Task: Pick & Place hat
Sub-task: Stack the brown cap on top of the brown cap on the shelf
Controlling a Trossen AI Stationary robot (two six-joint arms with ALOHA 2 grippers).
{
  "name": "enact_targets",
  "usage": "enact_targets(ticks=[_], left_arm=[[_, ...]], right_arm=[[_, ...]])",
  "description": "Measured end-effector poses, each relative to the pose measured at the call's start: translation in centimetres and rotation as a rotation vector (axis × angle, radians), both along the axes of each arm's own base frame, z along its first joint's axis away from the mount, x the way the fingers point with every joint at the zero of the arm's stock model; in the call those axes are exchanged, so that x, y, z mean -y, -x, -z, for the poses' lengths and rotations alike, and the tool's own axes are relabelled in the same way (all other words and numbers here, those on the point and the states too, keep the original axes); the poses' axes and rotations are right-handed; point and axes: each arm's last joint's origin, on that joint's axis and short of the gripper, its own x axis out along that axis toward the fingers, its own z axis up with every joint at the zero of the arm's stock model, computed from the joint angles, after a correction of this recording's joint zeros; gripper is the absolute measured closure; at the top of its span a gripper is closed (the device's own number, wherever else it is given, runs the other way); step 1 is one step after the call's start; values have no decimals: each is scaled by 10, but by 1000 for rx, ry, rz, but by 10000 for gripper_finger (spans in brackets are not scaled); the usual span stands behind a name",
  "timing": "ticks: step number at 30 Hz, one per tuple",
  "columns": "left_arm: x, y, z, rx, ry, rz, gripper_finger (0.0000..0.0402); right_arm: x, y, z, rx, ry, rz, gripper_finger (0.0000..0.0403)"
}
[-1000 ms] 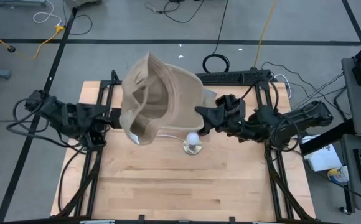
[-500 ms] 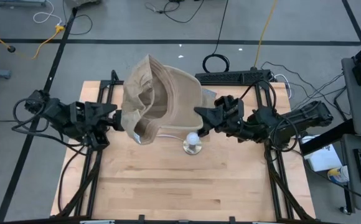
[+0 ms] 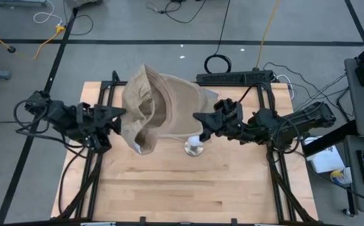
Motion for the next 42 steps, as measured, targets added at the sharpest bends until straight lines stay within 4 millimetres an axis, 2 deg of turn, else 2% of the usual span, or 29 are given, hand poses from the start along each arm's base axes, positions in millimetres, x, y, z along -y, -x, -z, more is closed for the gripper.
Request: enact_targets(ticks=[8, 20, 25, 30, 36, 39, 42], left_arm=[[2, -2, 5, -48, 43, 20, 194], [9, 4, 2, -23, 52, 66, 349], [11, 6, 2, -31, 67, 52, 350], [12, 8, 0, -3, 94, 58, 350], [10, 14, -8, 80, 182, 63, 350], [7, 16, -12, 125, 299, 89, 350], [3, 20, -21, 174, 501, 155, 350]], right_arm=[[0, -1, 1, -18, 4, 0, 394], [0, -1, 2, -25, 27, 13, 394], [0, -1, 2, -29, 56, 31, 382], [2, -1, 3, -51, 43, 112, 333], [2, -2, 4, -76, 94, 144, 230], [1, -3, 8, -137, 138, 153, 184], [0, -3, 13, -225, 218, 146, 155]])
